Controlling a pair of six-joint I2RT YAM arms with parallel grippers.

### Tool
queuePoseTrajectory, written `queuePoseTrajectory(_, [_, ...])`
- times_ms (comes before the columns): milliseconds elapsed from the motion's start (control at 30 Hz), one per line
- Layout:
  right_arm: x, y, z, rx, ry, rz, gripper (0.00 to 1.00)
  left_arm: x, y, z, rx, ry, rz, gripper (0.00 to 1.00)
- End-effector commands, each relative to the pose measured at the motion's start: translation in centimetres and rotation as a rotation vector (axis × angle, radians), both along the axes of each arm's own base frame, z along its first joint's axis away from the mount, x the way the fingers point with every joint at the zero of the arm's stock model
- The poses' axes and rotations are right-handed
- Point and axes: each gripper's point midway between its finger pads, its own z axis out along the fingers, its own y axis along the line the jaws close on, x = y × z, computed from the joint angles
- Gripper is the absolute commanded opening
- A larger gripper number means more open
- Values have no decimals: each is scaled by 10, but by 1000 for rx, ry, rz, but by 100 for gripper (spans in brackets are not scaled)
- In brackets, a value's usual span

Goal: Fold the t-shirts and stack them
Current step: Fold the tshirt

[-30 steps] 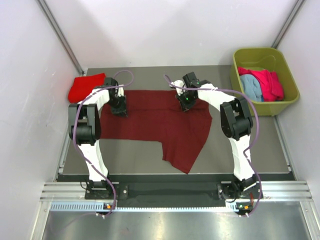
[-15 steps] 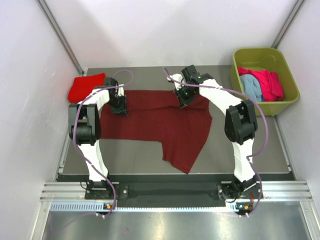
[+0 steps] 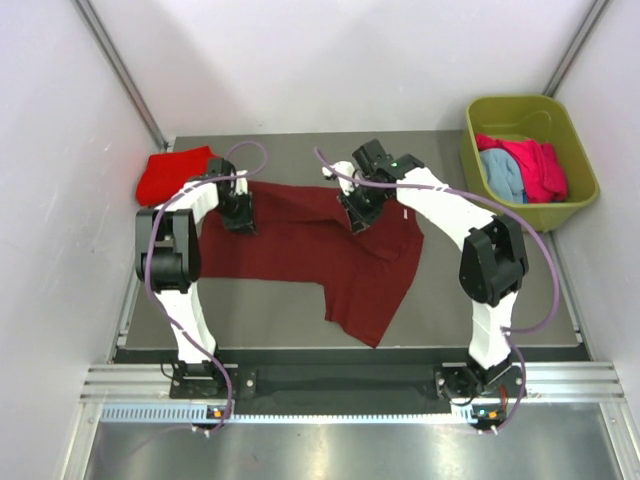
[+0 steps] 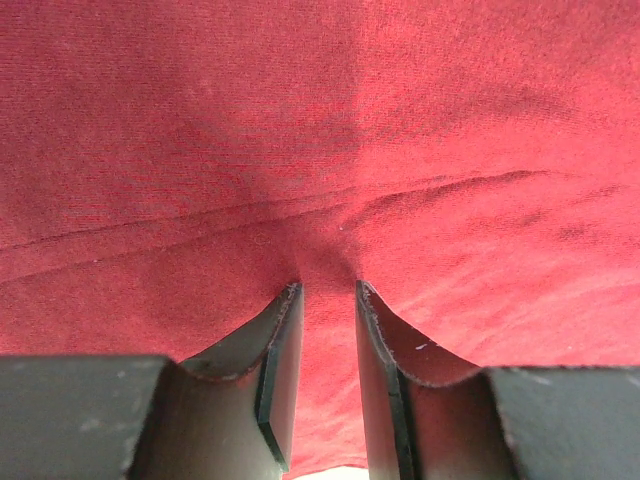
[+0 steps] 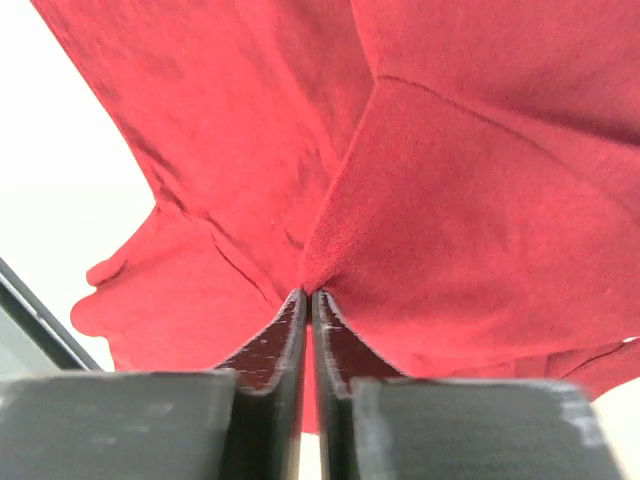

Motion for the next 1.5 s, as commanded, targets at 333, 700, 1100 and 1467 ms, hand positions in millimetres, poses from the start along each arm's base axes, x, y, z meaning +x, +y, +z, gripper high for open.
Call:
queuePoseTrajectory(333, [53, -46, 23, 61, -56, -241, 58, 6, 3, 25, 4, -73, 8, 33])
queuePoseTrajectory(700, [155, -133, -16, 149, -8, -465, 51, 46, 40, 27, 69, -83, 20, 33])
queuePoseTrajectory(1100, [177, -150, -60, 215, 92, -530, 45, 35, 49, 7, 100, -8, -19, 34])
queuePoseTrajectory(1467, [185, -161, -83, 215, 124, -580, 8, 15, 54, -32, 101, 98, 5, 33])
